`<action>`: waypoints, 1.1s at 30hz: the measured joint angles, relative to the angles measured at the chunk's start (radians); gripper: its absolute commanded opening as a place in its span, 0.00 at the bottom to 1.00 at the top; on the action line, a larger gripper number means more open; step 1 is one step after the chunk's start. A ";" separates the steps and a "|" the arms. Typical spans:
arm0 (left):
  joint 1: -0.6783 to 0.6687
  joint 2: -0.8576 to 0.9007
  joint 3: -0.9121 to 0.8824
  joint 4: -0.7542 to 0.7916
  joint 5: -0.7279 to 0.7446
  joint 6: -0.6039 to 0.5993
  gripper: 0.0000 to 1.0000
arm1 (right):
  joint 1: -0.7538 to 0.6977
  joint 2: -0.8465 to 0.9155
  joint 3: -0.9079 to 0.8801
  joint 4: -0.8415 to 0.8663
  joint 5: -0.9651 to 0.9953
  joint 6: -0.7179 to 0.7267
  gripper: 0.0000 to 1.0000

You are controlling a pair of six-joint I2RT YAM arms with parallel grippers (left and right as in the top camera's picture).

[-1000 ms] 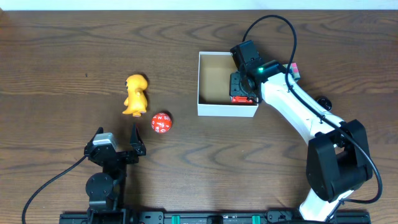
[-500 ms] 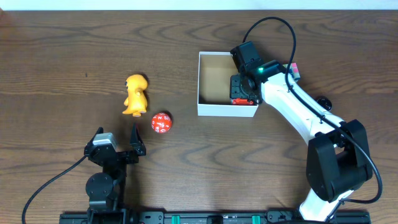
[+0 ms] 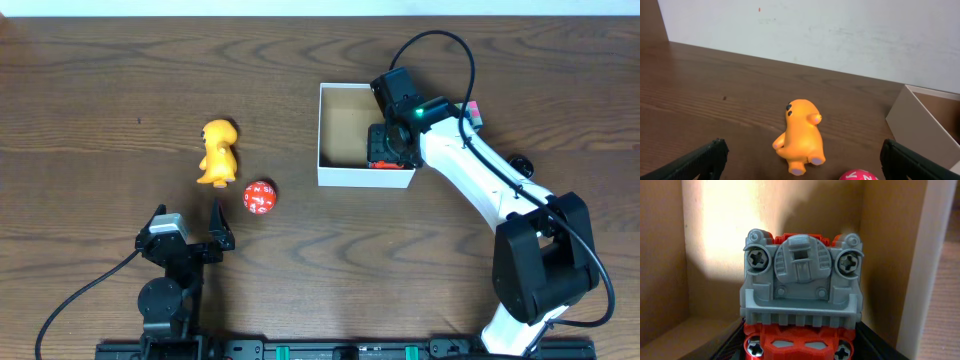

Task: Pack container
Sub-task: 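Lower the toy robot into the box and open the right gripper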

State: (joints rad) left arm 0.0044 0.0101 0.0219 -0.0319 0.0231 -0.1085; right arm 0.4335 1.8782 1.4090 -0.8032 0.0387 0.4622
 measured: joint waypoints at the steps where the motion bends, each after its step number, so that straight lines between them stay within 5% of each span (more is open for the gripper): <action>1: 0.000 0.000 0.000 0.000 0.000 0.000 0.98 | 0.000 0.000 0.000 -0.004 -0.002 0.000 0.41; 6: 0.000 0.000 0.000 0.000 0.000 0.000 0.98 | 0.000 0.000 0.000 -0.010 -0.006 0.000 0.45; 20: 0.000 0.000 0.000 0.000 0.000 0.000 0.98 | 0.001 0.000 0.000 -0.008 0.003 -0.008 0.77; 33: 0.000 0.000 0.000 0.000 0.000 0.000 0.98 | 0.001 0.000 0.010 0.108 0.025 -0.019 0.70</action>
State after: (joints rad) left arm 0.0044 0.0105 0.0219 -0.0319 0.0231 -0.1085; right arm 0.4343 1.8782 1.4193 -0.6952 0.0635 0.4431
